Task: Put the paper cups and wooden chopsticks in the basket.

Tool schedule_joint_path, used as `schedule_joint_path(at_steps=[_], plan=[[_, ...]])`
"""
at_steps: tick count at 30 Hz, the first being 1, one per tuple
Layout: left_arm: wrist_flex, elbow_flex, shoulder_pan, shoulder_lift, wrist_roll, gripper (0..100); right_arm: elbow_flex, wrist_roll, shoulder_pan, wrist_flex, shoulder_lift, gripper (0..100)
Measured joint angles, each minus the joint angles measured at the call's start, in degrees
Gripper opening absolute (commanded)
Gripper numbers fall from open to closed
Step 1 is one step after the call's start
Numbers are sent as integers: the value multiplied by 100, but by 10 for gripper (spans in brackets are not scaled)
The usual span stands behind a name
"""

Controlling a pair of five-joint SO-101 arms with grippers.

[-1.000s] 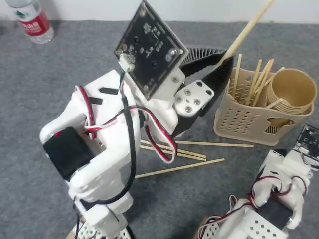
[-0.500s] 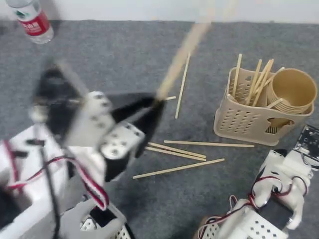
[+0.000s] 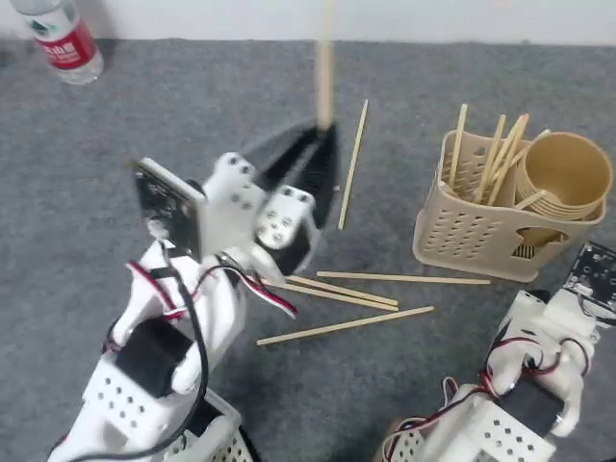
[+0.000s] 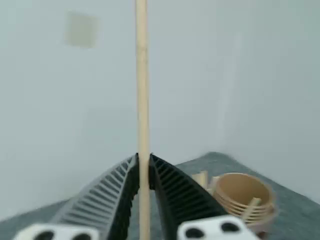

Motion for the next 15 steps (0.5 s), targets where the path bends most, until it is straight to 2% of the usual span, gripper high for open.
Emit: schedule_joint_path(at_steps=[5,9,15], plan=[[-580,-62,431,967,-114,13,141,0,-132,0,-62,58],[-1644,-97,721,1987,-123,13,316,0,-457,-105,-26,58],[-3332,-211,1099,3622,-123,13,624,0,-475,-536,18,58]])
